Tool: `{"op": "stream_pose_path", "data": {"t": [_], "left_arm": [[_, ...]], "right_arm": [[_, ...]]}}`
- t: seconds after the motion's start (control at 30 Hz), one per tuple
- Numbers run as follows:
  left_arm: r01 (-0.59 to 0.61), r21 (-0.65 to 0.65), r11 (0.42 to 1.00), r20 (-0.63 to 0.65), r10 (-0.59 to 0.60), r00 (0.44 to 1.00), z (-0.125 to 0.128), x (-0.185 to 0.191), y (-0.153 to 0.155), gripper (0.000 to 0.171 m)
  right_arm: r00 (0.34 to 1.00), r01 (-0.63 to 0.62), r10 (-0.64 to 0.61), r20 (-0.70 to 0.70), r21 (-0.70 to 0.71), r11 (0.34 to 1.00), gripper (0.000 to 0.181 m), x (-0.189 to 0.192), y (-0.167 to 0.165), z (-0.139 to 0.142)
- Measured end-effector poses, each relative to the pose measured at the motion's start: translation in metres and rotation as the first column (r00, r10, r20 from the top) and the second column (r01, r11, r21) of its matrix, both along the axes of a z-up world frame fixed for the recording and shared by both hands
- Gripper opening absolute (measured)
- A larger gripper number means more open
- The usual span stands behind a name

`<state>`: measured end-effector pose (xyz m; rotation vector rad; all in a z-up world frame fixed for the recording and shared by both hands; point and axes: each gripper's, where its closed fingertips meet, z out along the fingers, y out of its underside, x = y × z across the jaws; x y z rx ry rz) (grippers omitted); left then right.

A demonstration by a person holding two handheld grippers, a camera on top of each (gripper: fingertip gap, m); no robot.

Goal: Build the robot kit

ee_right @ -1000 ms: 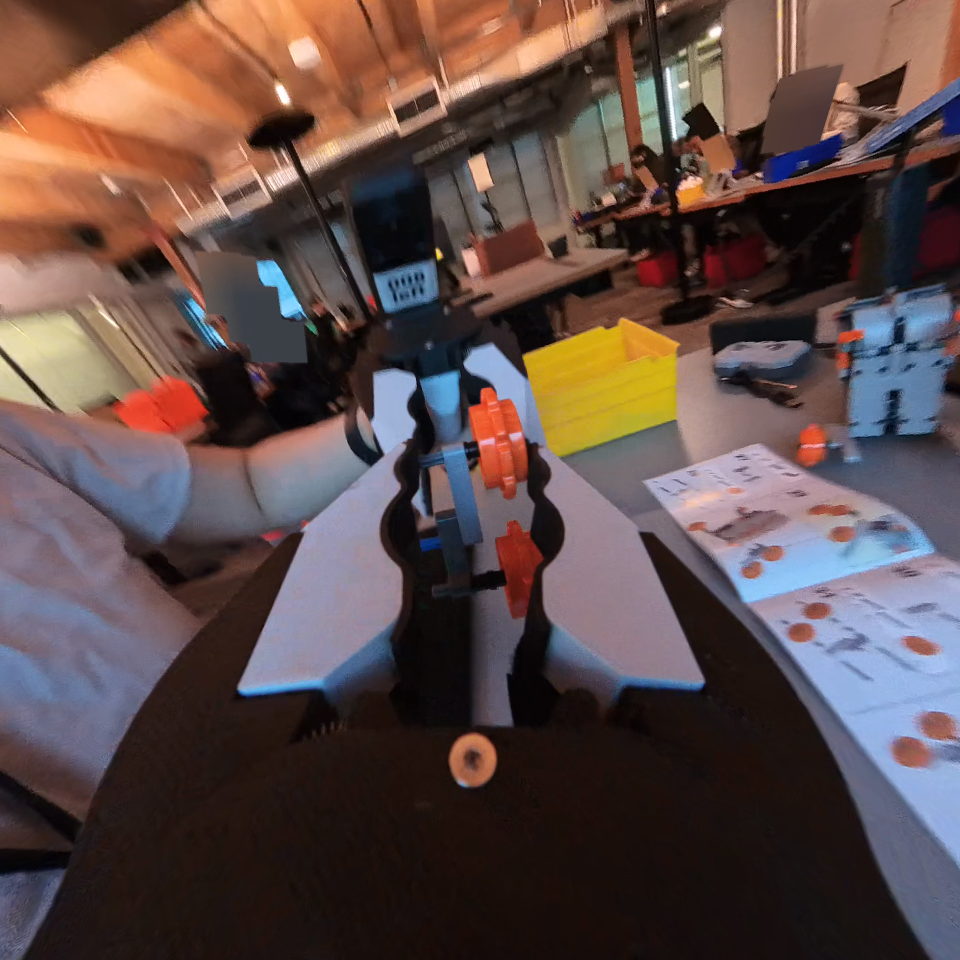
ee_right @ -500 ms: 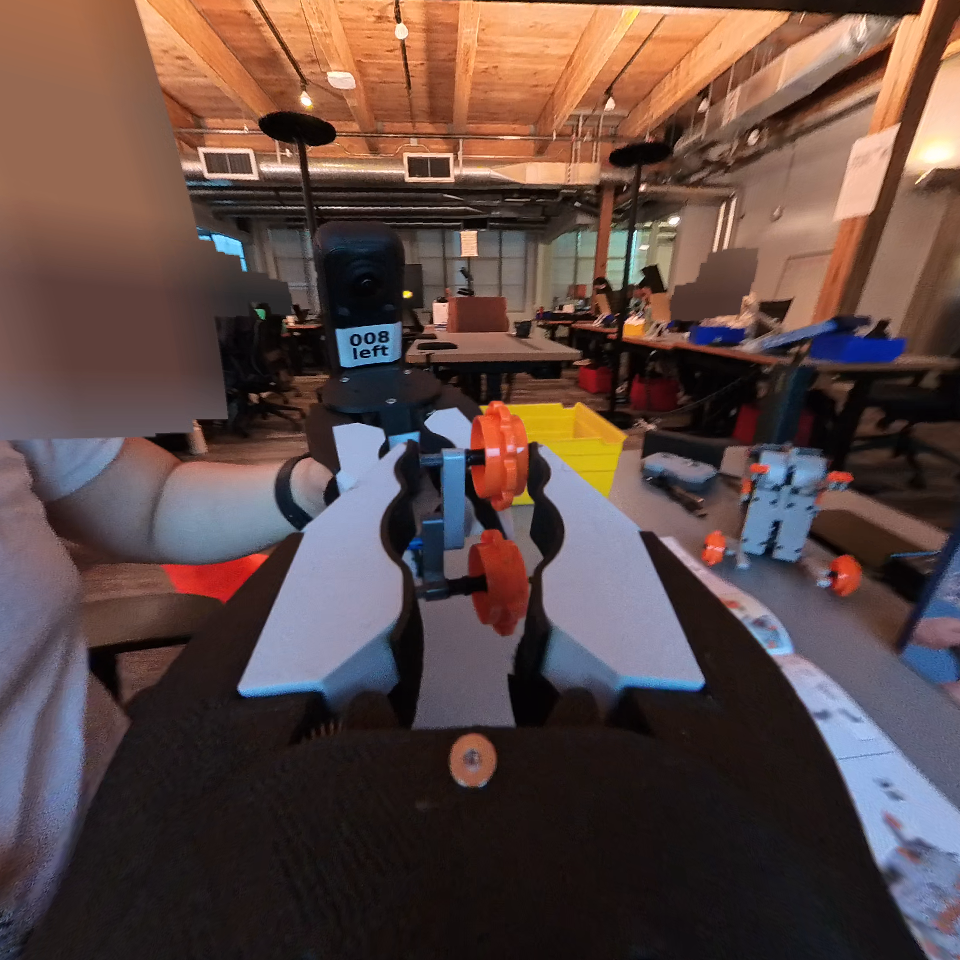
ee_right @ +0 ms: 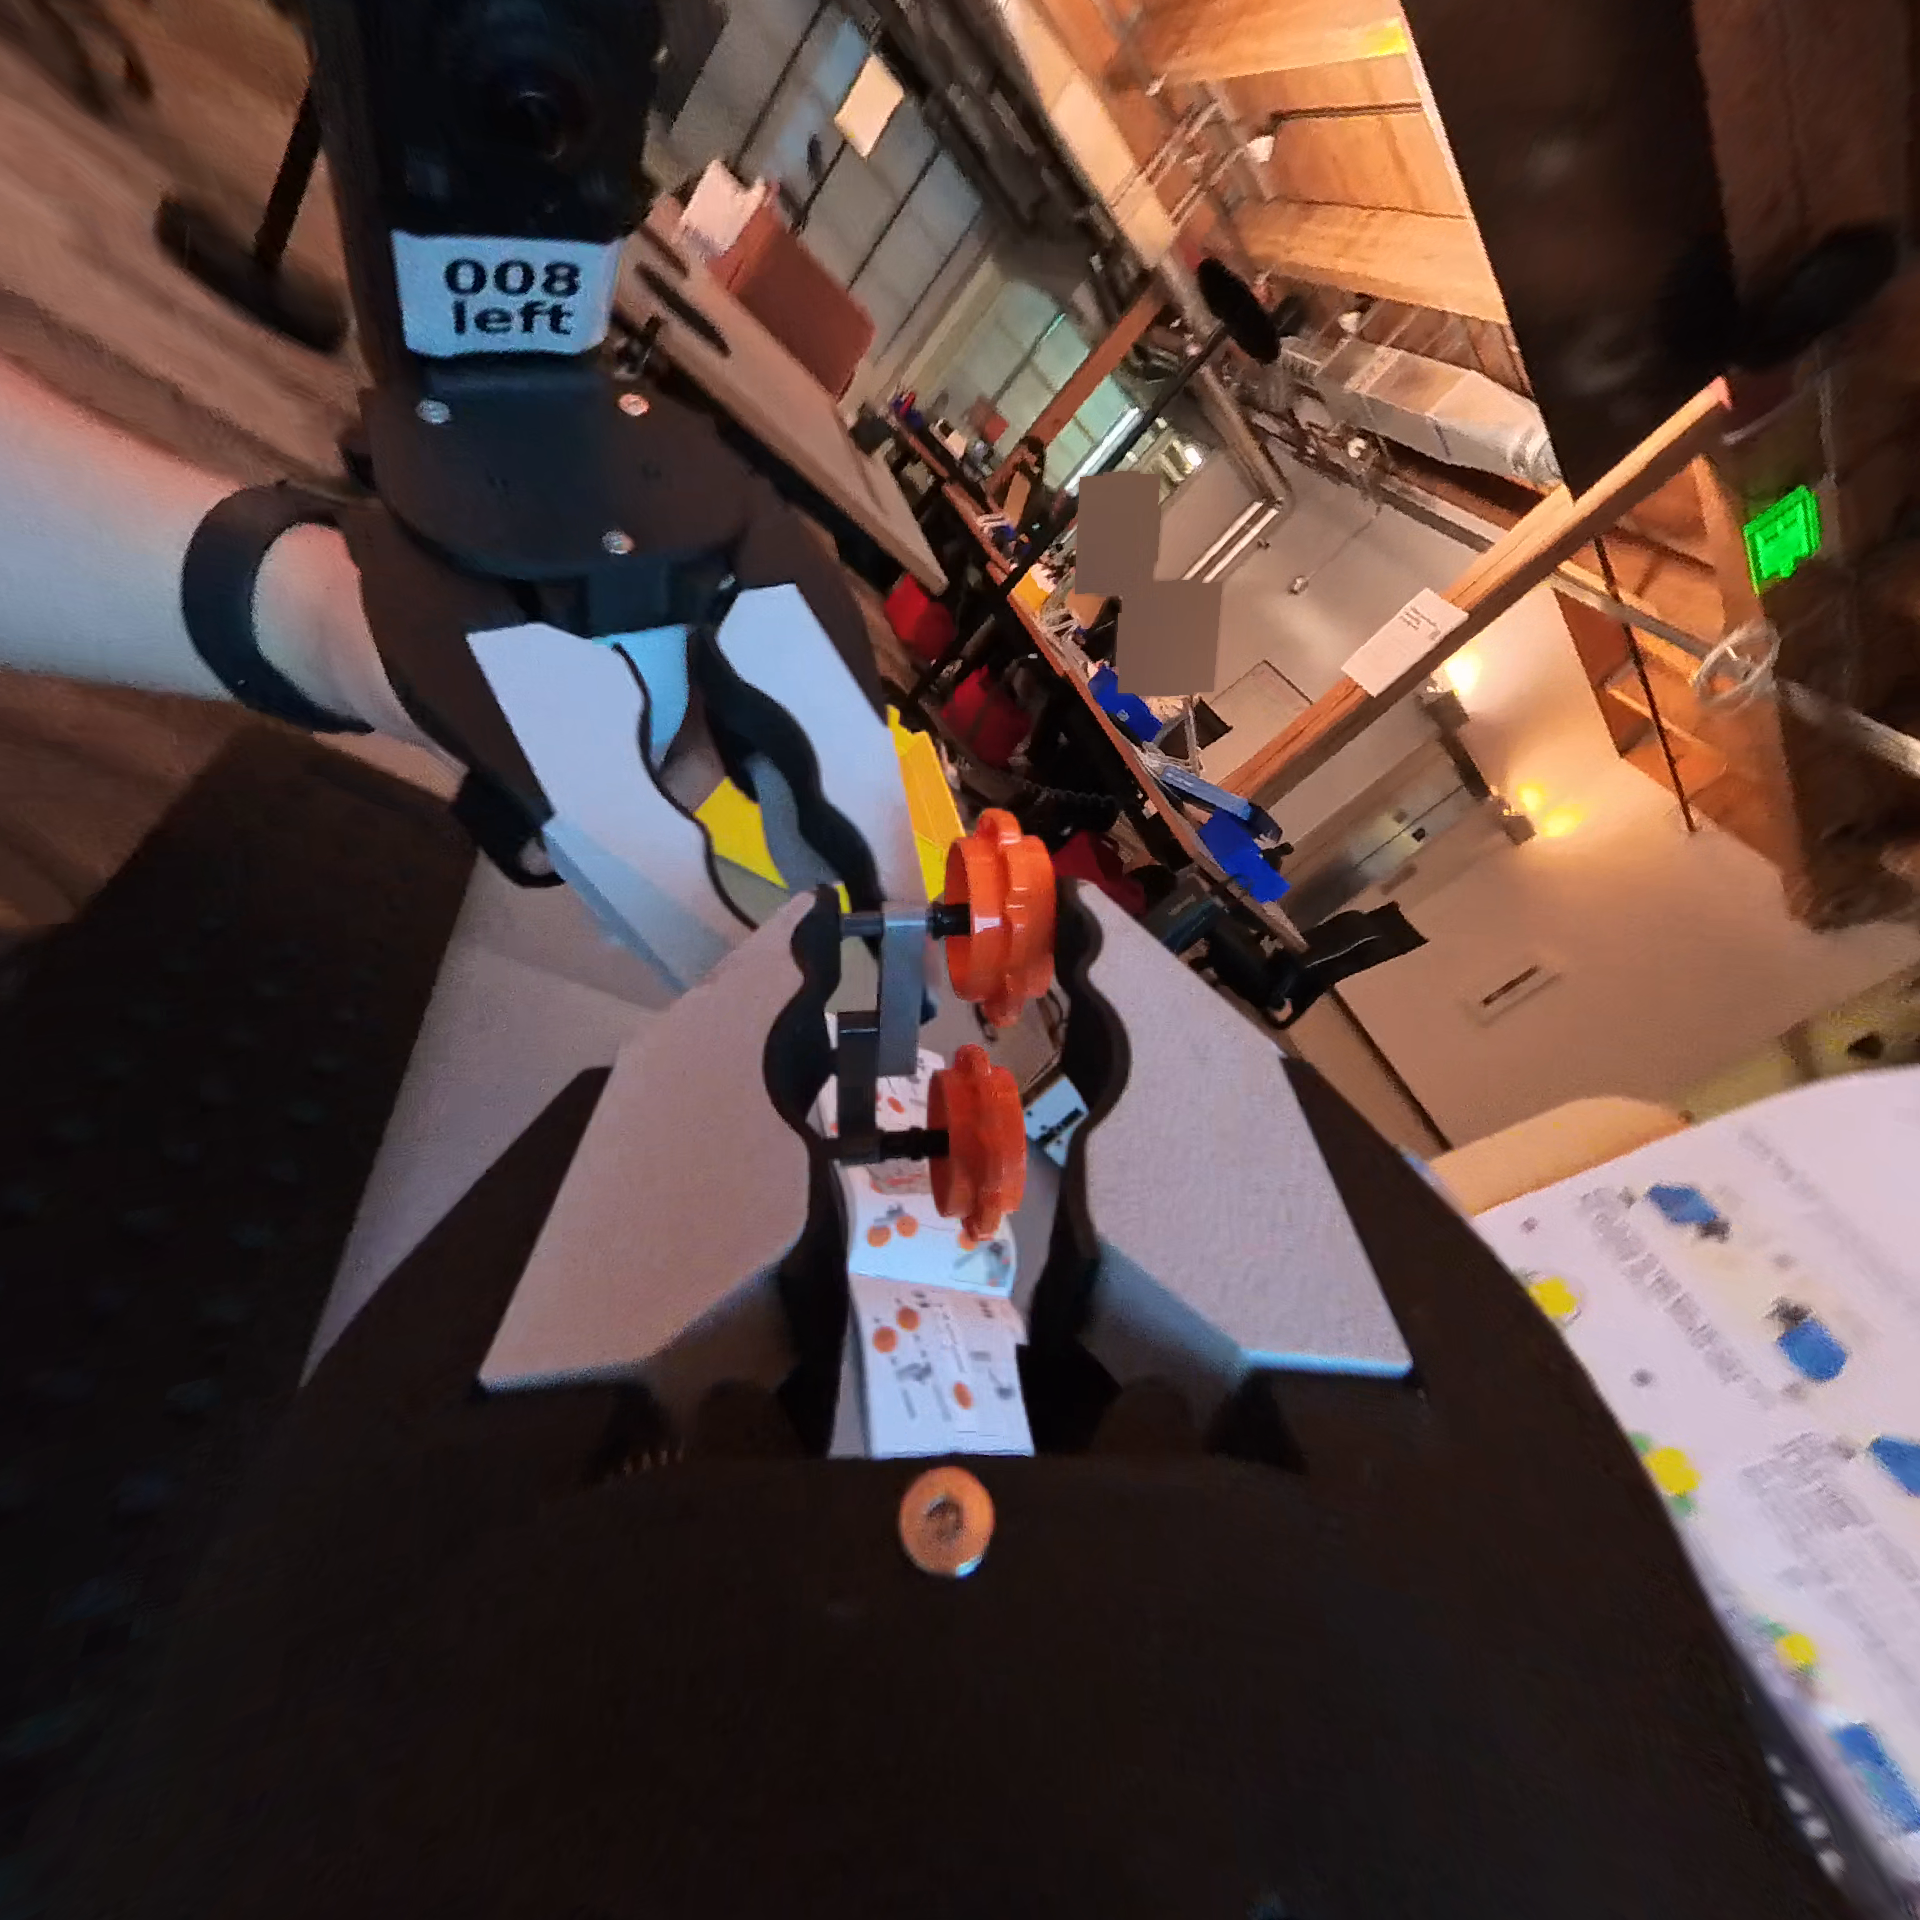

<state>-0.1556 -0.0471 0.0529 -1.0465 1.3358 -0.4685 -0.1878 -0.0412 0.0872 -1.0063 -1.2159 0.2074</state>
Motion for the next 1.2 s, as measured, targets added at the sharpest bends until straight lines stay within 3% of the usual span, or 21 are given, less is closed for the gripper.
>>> {"op": "stream_pose_path", "data": {"t": [0.17, 0.3, 0.43, 0.6, 0.7, 0.77, 0.93, 1.07, 1.2], "left_arm": [[-0.052, 0.051, 0.997, 0.095, 0.047, 0.994, 0.015, 0.005, 0.003, 0.021], [-0.05, 0.085, 0.995, 0.187, 0.033, 0.982, 0.022, 0.006, -0.005, 0.017], [-0.098, 0.118, 0.988, 0.115, 0.084, 0.99, -0.001, 0.002, 0.002, 0.015], [-0.056, -0.072, 0.996, -0.053, 0.053, 0.997, -0.07, -0.002, 0.008, 0.015], [-0.046, -0.256, 0.966, -0.155, 0.006, 0.988, -0.116, -0.01, 0.007, 0.019], [-0.074, -0.296, 0.952, -0.214, 0.01, 0.977, -0.134, -0.019, 0.01, 0.023], [-0.107, -0.372, 0.922, -0.27, 0.002, 0.963, -0.148, -0.03, 0.023, 0.031], [-0.087, -0.473, 0.877, -0.267, -0.048, 0.963, -0.153, -0.022, 0.034, 0.042], [-0.005, -0.54, 0.842, -0.19, -0.116, 0.975, -0.142, -0.007, 0.038, 0.04]], "right_arm": [[0.994, -0.014, 0.009, 0.112, 0.037, 0.999, 0.04, -0.006, -0.007, 0.014], [0.997, -0.037, 0.038, 0.065, -0.006, 0.999, 0.04, -0.007, -0.012, 0.014], [0.997, 0.057, -0.054, 0.048, -0.067, 0.996, 0.04, 0.004, 0.002, -0.004], [0.996, 0.085, -0.075, 0.046, -0.275, 0.958, 0.04, 0.004, 0.014, -0.075], [0.996, 0.089, -0.073, 0.057, -0.376, 0.922, 0.04, 0.004, 0.018, -0.119], [0.997, 0.078, -0.062, 0.05, -0.443, 0.893, 0.04, 0.004, 0.02, -0.138], [0.999, 0.044, -0.047, 0.012, -0.619, 0.784, 0.04, 0.009, 0.03, -0.166], [0.996, -0.034, -0.036, -0.08, -0.727, 0.686, 0.04, 0.012, 0.039, -0.169], [0.991, -0.054, -0.064, -0.119, -0.784, 0.618, 0.04, 0.019, 0.048, -0.172]]}}
